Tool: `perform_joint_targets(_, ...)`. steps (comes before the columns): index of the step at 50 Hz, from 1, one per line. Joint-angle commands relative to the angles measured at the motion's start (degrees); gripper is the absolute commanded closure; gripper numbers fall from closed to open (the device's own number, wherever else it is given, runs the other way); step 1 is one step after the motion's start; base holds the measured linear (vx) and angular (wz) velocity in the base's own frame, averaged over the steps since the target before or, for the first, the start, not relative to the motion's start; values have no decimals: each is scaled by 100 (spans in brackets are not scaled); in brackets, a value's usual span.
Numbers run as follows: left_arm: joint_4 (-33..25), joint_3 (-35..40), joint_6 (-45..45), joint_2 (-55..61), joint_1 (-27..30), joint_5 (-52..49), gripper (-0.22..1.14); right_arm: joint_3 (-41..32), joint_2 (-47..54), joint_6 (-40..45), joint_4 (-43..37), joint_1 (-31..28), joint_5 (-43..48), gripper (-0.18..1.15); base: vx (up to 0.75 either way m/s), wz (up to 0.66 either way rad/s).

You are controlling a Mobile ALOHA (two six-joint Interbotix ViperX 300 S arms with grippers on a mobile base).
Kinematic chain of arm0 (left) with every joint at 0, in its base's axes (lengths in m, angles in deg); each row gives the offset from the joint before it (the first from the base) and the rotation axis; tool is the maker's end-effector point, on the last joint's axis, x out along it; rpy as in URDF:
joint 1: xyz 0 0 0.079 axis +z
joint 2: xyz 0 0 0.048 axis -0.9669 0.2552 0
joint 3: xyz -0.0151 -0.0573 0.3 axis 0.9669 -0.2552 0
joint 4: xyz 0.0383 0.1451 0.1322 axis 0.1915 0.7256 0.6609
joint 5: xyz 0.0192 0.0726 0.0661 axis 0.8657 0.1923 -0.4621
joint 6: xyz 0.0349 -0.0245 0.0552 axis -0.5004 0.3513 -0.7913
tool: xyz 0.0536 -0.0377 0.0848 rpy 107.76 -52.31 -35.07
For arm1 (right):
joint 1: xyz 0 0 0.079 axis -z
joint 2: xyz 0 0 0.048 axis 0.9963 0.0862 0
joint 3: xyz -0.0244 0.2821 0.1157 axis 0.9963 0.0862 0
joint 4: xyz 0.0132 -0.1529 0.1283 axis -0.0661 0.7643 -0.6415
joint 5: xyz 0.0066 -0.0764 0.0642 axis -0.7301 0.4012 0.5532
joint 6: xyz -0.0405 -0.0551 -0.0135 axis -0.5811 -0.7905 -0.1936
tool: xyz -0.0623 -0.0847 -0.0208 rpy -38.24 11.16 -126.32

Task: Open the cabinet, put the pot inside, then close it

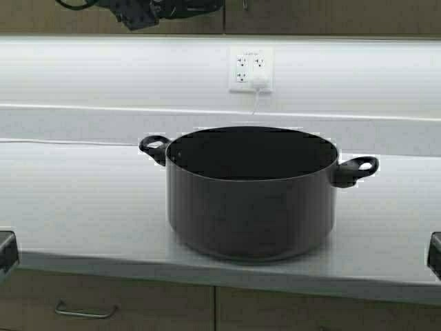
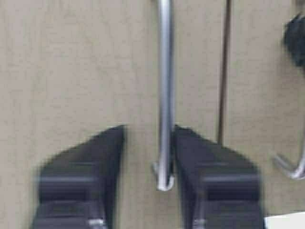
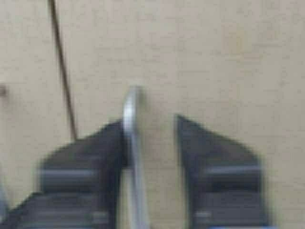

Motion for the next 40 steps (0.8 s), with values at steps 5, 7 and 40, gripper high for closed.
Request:
perform_joint_targets(5, -26, 396, -290, 185, -9, -123, 101, -290, 9, -9, -70, 105, 44, 99, 0, 0)
perform_joint_targets(7, -26, 413, -281, 185, 0, -149, 96, -281, 0, -9, -79, 114, 44, 99, 0, 0)
perform_joint_targets(40, -62, -1222, 158, -1854, -141, -1547, 89, 1960, -2373, -185, -141, 158, -2224, 91, -1, 0)
